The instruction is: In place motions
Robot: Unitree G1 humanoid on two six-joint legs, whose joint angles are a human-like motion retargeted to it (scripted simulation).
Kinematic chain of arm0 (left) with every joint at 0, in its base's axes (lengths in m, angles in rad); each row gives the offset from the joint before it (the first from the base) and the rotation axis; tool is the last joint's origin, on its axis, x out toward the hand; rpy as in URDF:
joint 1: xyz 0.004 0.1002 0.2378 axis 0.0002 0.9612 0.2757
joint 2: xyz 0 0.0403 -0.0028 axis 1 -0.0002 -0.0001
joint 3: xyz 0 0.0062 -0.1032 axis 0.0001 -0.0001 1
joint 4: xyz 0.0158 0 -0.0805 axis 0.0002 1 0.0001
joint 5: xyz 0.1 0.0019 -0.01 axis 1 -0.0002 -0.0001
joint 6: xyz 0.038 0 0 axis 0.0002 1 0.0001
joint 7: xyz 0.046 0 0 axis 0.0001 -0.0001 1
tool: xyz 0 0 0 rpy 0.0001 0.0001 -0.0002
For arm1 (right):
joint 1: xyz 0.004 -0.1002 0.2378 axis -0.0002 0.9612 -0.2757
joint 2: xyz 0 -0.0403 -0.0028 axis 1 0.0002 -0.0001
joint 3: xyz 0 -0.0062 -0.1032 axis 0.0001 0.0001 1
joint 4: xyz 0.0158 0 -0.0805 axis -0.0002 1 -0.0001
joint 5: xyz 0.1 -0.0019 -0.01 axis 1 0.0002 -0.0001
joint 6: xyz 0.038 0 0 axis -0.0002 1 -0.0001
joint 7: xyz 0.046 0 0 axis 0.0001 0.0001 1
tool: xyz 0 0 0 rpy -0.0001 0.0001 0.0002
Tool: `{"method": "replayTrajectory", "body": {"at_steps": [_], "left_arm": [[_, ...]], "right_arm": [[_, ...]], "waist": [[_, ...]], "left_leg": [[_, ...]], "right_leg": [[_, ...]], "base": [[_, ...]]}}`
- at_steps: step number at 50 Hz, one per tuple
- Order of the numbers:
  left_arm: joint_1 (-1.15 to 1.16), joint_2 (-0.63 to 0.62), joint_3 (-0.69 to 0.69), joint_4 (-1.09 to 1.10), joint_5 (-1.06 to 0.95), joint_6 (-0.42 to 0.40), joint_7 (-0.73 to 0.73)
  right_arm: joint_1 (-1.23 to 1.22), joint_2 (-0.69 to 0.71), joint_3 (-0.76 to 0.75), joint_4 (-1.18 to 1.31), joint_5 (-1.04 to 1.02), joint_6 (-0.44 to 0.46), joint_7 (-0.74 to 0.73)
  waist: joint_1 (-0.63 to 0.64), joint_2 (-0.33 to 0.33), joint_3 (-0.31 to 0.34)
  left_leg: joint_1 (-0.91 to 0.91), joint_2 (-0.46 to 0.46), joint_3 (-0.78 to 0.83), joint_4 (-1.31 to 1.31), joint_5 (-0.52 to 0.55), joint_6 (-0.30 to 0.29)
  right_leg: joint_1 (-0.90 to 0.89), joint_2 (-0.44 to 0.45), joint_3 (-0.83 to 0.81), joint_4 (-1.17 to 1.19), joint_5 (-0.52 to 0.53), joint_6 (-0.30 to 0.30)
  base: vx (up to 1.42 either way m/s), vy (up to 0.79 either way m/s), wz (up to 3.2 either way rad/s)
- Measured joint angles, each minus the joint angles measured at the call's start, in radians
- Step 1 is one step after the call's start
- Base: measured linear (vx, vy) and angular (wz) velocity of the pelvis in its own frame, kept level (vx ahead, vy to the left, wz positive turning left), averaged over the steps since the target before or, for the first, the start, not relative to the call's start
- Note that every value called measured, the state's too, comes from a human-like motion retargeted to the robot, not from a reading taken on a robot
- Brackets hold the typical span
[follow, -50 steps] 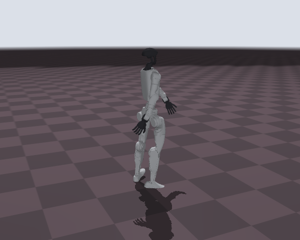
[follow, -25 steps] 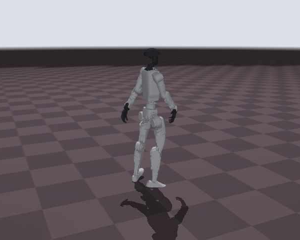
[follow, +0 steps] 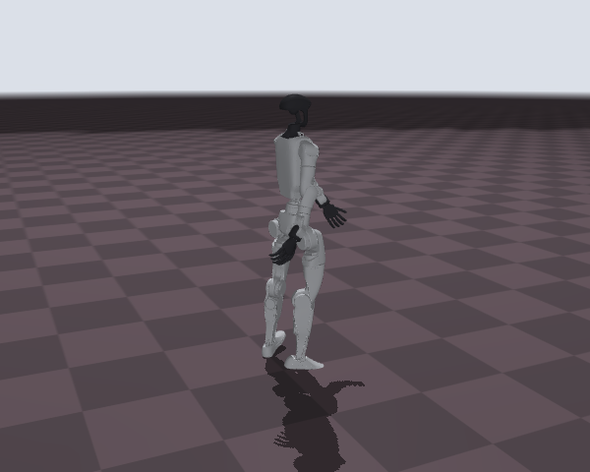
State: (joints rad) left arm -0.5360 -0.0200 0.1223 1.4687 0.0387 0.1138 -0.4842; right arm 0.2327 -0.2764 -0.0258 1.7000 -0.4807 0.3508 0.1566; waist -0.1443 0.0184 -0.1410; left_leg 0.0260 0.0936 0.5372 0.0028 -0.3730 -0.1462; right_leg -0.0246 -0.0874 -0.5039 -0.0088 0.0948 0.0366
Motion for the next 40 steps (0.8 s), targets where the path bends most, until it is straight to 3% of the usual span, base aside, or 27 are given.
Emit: {"method": "replayTrajectory", "body": {"at_steps": [4, 10, 15, 18, 20, 24, 30, 35, 40], "left_arm": [[-0.072, 0.024, -0.044, -0.126, 0.024, -0.062, 0.081], [-0.029, 0.033, -0.08, -0.123, 0.089, -0.054, 0.159], [0.162, 0.024, -0.069, 0.02, 0.115, -0.041, 0.117], [0.322, 0.033, 0.005, 0.157, 0.08, -0.056, 0.178], [0.444, 0.05, 0.085, 0.231, 0.036, -0.041, 0.226], [0.761, 0.081, 0.246, 0.231, -0.062, 0.076, 0.271], [1.125, 0.133, 0.382, 0.231, -0.082, 0.157, 0.229], [1.213, 0.156, 0.39, 0.231, -0.058, 0.196, 0.24], [1.067, 0.117, 0.291, 0.231, -0.151, 0.181, 0.326]], "right_arm": [[0.085, -0.063, -0.078, 0.0, 0.051, -0.035, -0.04], [0.111, -0.065, -0.097, 0.0, 0.205, -0.058, -0.104], [-0.016, 0.014, 0.014, 0.0, 0.243, -0.055, -0.043], [-0.162, 0.084, 0.124, 0.0, 0.156, -0.085, 0.029], [-0.283, 0.135, 0.187, 0.0, 0.069, -0.136, 0.099], [-0.452, 0.24, 0.271, -0.17, -0.078, -0.24, 0.272], [-0.616, 0.327, 0.354, -0.456, -0.031, -0.363, 0.415], [-0.627, 0.332, 0.379, -0.58, -0.015, -0.432, 0.413], [-0.505, 0.287, 0.391, -0.544, -0.06, -0.45, 0.329]], "waist": [[-0.004, 0.017, 0.004], [0.011, 0.021, 0.011], [0.03, 0.019, -0.003], [0.024, 0.023, -0.008], [0.018, 0.032, -0.008], [0.005, 0.045, 0.001], [0.01, 0.051, 0.019], [0.017, 0.051, 0.016], [-0.006, 0.048, 0.005]], "left_leg": [[0.004, 0.01, 0.038, -0.002, -0.006, -0.006], [0.019, 0.008, 0.05, -0.003, -0.009, -0.006], [0.015, 0.0, 0.026, -0.005, -0.006, -0.005], [0.014, 0.0, 0.011, -0.007, -0.004, -0.007], [0.016, 0.002, 0.011, -0.011, -0.003, -0.01], [0.027, 0.008, 0.036, -0.023, 0.0, -0.019], [0.05, 0.02, 0.081, -0.033, 0.001, -0.031], [0.054, 0.027, 0.092, -0.035, 0.002, -0.035], [0.042, 0.026, 0.076, -0.031, 0.003, -0.03]], "right_leg": [[-0.023, 0.006, 0.033, 0.006, 0.006, 0.0], [-0.019, 0.006, 0.043, 0.008, 0.006, -0.002], [-0.01, -0.001, 0.02, 0.009, -0.001, -0.002], [-0.008, -0.001, 0.017, 0.01, -0.005, -0.003], [-0.013, 0.003, 0.024, 0.013, -0.005, -0.005], [-0.03, 0.012, 0.057, 0.021, -0.001, -0.007], [-0.048, 0.026, 0.101, 0.028, 0.007, -0.012], [-0.053, 0.033, 0.115, 0.03, 0.008, -0.011], [-0.05, 0.032, 0.1, 0.027, 0.005, -0.01]], "base": [[-0.03, 0.02, -0.47], [-0.01, 0.0, -0.1], [0.04, 0.01, 0.21], [0.03, 0.0, 0.26], [0.0, 0.0, 0.0], [0.01, -0.02, -0.2], [-0.02, -0.01, -0.31], [-0.01, 0.0, -0.04], [0.0, 0.0, 0.0]]}}
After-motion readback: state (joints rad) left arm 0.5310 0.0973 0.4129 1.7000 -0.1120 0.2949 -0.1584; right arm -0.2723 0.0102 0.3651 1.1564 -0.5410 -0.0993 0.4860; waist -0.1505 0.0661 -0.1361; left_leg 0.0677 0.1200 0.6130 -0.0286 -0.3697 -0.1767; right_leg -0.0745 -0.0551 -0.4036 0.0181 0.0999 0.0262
